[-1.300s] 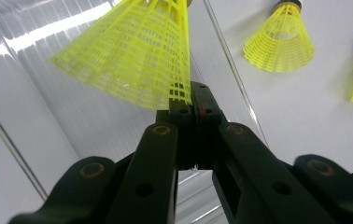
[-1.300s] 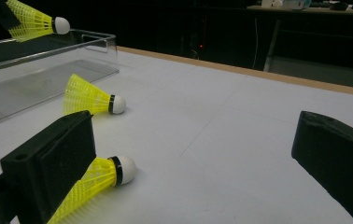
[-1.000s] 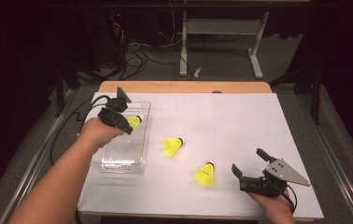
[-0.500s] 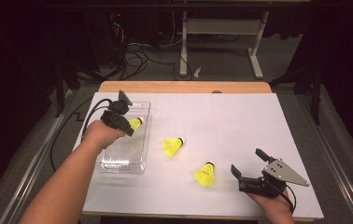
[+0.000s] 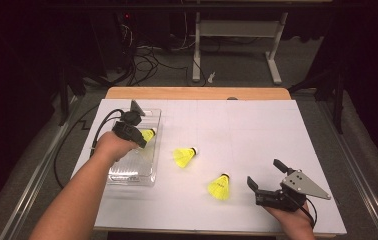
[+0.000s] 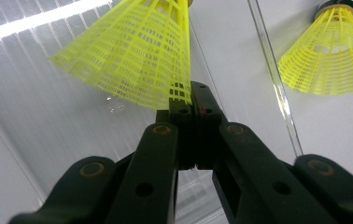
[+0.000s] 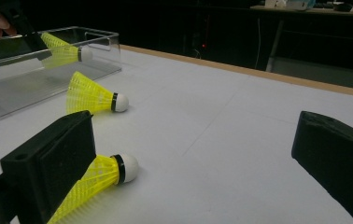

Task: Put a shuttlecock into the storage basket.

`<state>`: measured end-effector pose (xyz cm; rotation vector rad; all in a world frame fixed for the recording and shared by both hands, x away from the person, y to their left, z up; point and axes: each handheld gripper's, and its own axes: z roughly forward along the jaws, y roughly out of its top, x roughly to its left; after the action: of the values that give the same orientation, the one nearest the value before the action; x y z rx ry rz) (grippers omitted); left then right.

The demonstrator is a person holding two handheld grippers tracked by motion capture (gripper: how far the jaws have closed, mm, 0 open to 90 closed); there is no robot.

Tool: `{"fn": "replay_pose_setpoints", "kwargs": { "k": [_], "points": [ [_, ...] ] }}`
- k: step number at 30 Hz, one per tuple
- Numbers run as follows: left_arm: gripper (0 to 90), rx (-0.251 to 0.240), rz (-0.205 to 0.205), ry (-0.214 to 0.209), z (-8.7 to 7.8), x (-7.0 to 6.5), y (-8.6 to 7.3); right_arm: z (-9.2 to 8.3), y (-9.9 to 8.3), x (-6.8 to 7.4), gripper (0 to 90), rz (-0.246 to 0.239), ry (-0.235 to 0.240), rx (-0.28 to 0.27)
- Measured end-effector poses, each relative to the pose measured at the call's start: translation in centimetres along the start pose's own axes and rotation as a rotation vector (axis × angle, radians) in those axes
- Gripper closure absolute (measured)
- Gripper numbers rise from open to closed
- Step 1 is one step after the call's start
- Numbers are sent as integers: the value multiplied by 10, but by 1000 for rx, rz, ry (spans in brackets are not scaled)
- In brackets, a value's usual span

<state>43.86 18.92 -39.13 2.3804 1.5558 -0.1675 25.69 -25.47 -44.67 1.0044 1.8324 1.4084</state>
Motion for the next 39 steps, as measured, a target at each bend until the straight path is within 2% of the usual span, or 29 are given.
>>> {"fn": "replay_pose_setpoints", "kwargs": {
  "k": [13, 23, 31, 35, 39],
  "points": [
    [891, -1, -7, -6, 12, 1, 3, 0, 0, 0, 2, 1, 0, 0],
    [890, 5, 7, 2, 18, -2, 3, 0, 0, 0, 2, 0, 0, -1],
    [887, 8, 7, -10, 26, -3, 2, 0, 0, 0, 2, 1, 0, -1],
    [876, 8, 12, -5, 26, -1, 1, 0, 0, 0, 2, 1, 1, -1],
    [823, 6, 19, 1, 26, -1, -1, 1, 0, 1, 2, 3, 0, 0]
  ]
}}
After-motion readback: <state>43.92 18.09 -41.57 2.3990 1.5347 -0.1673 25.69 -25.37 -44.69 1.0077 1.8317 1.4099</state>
